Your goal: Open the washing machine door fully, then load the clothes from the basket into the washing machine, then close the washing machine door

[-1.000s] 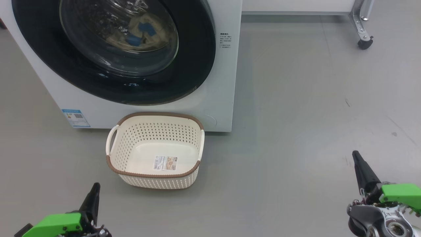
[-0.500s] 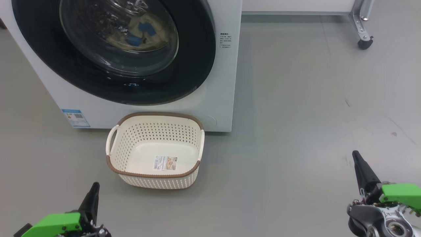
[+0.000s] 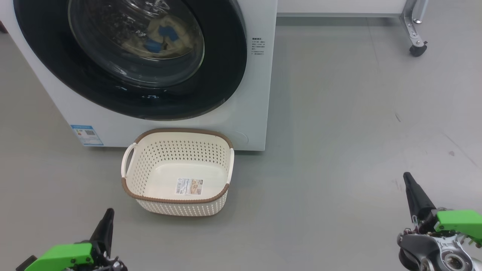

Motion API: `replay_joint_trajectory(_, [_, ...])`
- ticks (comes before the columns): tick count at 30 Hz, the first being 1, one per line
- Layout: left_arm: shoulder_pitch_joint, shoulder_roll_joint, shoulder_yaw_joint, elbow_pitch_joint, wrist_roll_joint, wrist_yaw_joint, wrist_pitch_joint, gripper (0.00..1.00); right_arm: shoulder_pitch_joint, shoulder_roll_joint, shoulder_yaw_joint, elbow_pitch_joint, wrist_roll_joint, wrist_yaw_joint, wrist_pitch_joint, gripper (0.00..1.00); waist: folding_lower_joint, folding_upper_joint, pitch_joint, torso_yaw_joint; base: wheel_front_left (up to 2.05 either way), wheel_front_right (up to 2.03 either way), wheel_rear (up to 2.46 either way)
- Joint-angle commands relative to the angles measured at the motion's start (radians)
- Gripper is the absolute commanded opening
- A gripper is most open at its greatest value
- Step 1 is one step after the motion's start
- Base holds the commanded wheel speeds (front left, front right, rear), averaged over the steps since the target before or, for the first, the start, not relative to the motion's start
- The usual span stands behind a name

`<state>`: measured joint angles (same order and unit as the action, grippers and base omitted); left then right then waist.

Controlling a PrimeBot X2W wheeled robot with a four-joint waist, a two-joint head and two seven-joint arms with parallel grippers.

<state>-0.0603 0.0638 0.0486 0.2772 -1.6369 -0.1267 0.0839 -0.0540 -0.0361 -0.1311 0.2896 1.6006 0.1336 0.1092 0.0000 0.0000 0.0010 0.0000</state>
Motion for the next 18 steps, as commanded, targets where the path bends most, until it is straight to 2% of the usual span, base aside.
replay_joint_trajectory(1, [-0.051,0.008,0.037,-0.028,0.004,-0.004,0.006,0.00,-0.060,-0.014,0.016,-0.040,0.007,-0.003,0.005,0.00,0.0000,0.0000,0.000,0.000,0.00,0.00,0.00])
replay_joint_trajectory(18, [-0.051,0.006,0.040,-0.028,0.007,-0.004,0.009,0.00,-0.060,-0.014,0.016,-0.040,0.007,-0.003,0.005,0.00,0.0000,0.0000,0.000,0.000,0.00,0.00,0.00])
